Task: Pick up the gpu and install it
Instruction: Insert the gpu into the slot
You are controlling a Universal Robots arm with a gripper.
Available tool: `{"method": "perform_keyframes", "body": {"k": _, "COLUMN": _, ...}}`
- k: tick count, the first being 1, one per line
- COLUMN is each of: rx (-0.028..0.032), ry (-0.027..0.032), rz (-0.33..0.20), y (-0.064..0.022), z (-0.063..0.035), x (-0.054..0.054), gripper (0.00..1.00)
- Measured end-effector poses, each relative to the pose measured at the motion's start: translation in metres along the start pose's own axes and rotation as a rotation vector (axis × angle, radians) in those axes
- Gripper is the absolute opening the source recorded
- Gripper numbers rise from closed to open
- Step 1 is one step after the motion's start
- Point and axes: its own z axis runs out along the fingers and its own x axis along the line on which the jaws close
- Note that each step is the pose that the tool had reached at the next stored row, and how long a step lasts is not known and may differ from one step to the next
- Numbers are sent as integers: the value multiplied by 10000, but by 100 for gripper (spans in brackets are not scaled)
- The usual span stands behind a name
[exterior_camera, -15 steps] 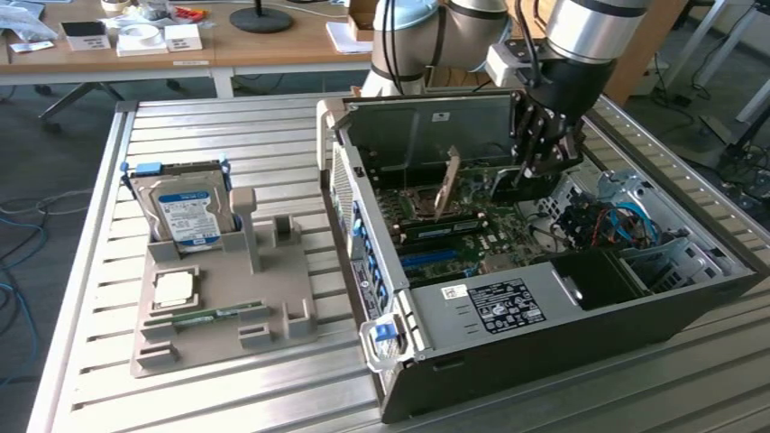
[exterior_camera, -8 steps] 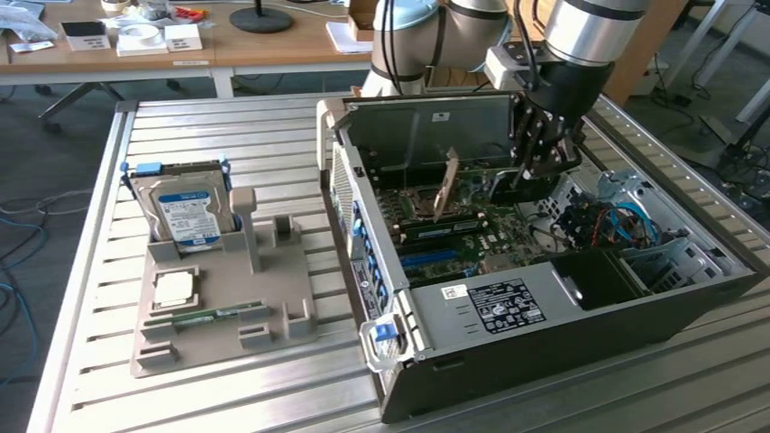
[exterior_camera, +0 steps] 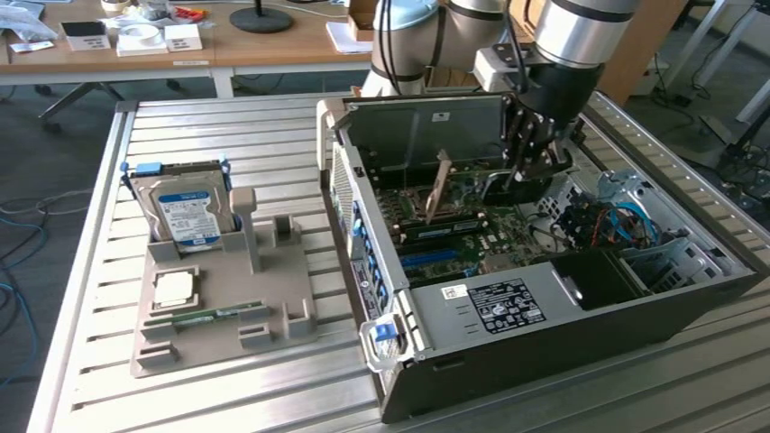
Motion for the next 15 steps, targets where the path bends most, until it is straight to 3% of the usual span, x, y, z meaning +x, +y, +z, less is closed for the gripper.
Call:
{"method": "perform_keyframes", "body": {"k": 10, "rx": -33, "ry": 2, "rz": -66, "y": 46, "z": 120, "x": 9, "gripper": 27}}
{"method": "perform_keyframes", "body": {"k": 15, "rx": -42, "ry": 0, "rz": -280, "y": 48, "z": 133, "x": 9, "gripper": 27}}
